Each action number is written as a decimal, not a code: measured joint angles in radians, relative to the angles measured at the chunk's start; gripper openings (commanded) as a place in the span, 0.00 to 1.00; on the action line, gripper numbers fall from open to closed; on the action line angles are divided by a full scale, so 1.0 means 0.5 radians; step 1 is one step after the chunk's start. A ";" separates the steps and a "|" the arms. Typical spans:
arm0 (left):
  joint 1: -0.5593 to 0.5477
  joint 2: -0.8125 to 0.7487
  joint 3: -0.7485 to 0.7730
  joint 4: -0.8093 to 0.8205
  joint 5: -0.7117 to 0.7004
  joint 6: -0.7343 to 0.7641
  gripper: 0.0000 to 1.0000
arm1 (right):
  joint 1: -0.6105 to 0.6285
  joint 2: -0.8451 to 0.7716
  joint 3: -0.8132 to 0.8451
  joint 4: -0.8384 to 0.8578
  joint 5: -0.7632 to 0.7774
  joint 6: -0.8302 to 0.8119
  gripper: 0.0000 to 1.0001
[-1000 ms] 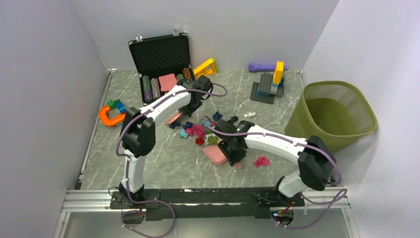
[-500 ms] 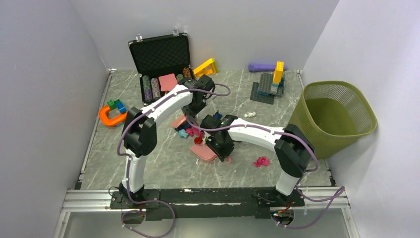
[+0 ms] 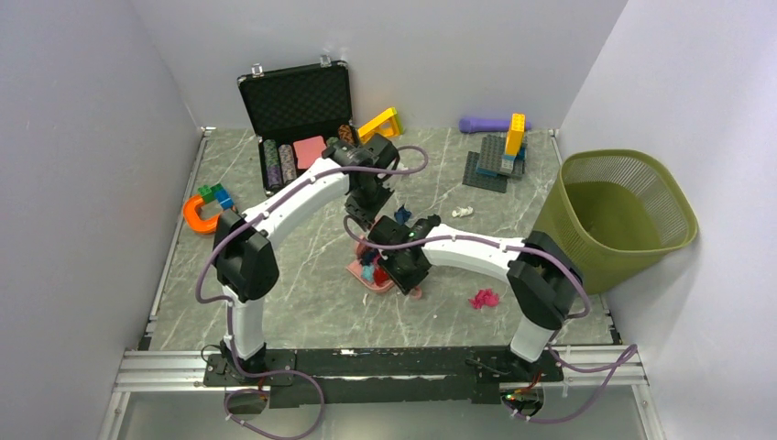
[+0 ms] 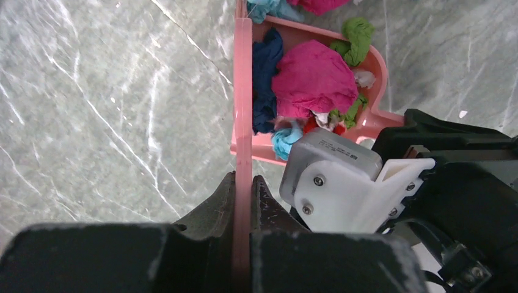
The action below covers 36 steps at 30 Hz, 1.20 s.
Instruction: Sweep away the paper scraps from the table
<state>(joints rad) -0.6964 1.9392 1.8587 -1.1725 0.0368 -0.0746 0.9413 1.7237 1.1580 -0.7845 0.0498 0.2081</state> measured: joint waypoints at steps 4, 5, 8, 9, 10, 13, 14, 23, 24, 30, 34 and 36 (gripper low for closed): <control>-0.031 -0.053 -0.009 -0.056 -0.025 -0.066 0.00 | 0.049 -0.098 -0.091 0.027 0.060 0.049 0.01; -0.029 -0.073 -0.015 -0.071 -0.041 -0.084 0.00 | 0.068 -0.131 -0.114 0.034 0.076 0.065 0.01; 0.015 -0.148 -0.024 -0.106 -0.095 -0.124 0.00 | 0.119 -0.244 -0.179 0.053 0.113 0.115 0.01; 0.043 -0.184 -0.036 -0.104 -0.108 -0.136 0.00 | 0.134 -0.290 -0.200 0.056 0.119 0.133 0.01; 0.071 -0.220 -0.052 -0.101 -0.115 -0.143 0.00 | 0.141 -0.327 -0.216 0.059 0.122 0.146 0.01; 0.200 -0.396 -0.151 -0.072 -0.124 -0.171 0.00 | 0.165 -0.484 -0.283 0.059 0.137 0.200 0.01; 0.252 -0.468 -0.202 -0.046 -0.124 -0.179 0.00 | 0.169 -0.523 -0.299 0.059 0.137 0.214 0.01; 0.555 -1.051 -0.649 0.100 -0.220 -0.208 0.00 | 0.214 -0.731 -0.387 -0.035 0.099 0.370 0.00; 0.559 -1.099 -0.710 0.118 -0.230 -0.209 0.00 | 0.215 -0.750 -0.385 -0.060 0.102 0.389 0.00; 0.571 -1.334 -1.027 0.186 -0.279 -0.219 0.00 | 0.215 -0.868 -0.274 -0.223 0.179 0.542 0.00; 0.571 -1.489 -1.180 0.248 -0.279 -0.241 0.00 | 0.215 -0.922 -0.109 -0.365 0.325 0.685 0.00; 0.571 -1.557 -1.243 0.279 -0.279 -0.247 0.00 | 0.215 -0.931 -0.008 -0.456 0.408 0.756 0.00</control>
<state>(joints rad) -0.4107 1.1606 1.2373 -1.0328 -0.1028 -0.1982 1.0489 1.2583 1.1542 -1.0126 0.2539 0.5861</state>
